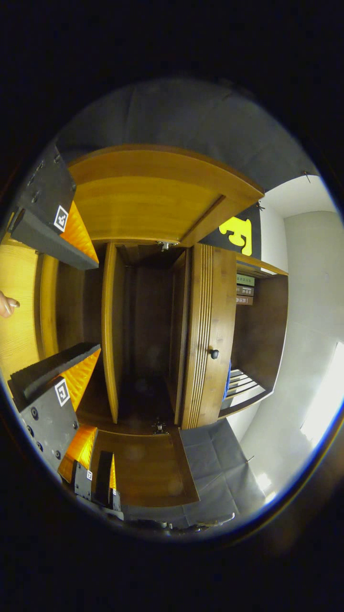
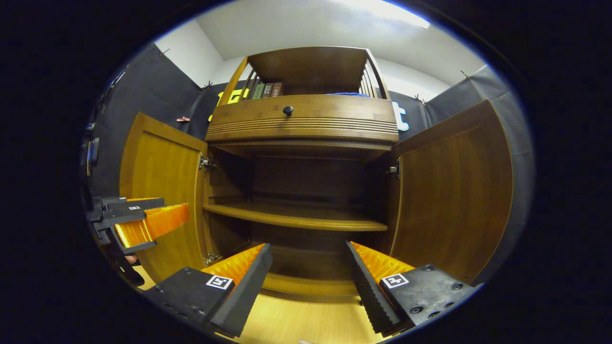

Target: Open the right door of the double-door shoe cabinet with the right hand, and open the left door with the left hand.

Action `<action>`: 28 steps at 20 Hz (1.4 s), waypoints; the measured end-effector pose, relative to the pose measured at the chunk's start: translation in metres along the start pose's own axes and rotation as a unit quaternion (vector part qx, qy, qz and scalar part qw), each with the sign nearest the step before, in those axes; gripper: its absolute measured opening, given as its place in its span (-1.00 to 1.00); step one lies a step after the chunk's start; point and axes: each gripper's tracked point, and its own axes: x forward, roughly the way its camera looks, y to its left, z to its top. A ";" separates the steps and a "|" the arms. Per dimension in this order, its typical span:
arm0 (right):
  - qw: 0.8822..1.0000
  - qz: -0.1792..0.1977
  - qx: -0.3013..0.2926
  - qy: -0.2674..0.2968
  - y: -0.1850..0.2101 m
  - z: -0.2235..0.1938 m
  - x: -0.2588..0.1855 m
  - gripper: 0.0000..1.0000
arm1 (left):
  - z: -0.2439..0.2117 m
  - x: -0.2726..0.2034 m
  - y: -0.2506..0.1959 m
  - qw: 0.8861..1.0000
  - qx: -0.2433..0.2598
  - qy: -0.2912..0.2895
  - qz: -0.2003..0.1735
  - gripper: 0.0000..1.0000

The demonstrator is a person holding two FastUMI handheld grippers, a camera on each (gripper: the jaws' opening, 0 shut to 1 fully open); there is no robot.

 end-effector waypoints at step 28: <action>1.000 0.007 -0.011 -0.001 0.001 0.004 0.015 0.94 | -0.015 0.020 -0.010 1.000 0.005 0.015 -0.023 0.91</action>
